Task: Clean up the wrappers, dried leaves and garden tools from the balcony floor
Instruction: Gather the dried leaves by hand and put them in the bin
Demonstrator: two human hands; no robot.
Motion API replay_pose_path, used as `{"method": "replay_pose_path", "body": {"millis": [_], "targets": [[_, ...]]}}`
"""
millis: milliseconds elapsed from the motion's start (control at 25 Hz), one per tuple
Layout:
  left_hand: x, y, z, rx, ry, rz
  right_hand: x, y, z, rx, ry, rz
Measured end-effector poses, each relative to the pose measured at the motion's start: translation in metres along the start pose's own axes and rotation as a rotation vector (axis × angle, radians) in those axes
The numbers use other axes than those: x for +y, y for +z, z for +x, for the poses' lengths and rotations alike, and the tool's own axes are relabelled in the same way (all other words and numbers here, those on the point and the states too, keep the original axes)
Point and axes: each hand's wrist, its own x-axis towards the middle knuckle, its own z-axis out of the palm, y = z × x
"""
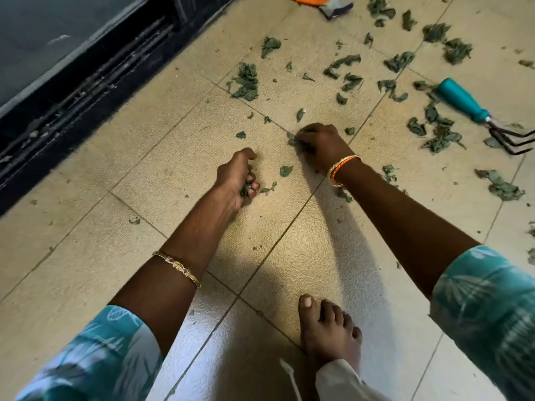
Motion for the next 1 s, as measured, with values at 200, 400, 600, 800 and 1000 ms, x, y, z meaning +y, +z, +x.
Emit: {"method": "replay_pose_path", "body": {"millis": [200,400,600,800,1000], "targets": [[-0.006,0.008,0.004,-0.102,0.043,-0.047,-0.019,-0.016,-0.014,0.37,0.026,0.15],[-0.012,0.021,-0.003,-0.397,-0.044,-0.106,-0.049,-0.038,-0.044,0.601,0.415,0.937],[-0.025,0.042,-0.005,-0.395,-0.056,-0.064,-0.072,-0.005,-0.085,0.417,0.149,0.33],[-0.032,0.047,0.001,-0.216,0.06,0.199,-0.073,-0.014,-0.097,0.25,0.073,0.363],[-0.019,0.04,0.002,-0.109,0.056,0.121,-0.018,-0.029,-0.067,0.099,0.228,0.198]]}}
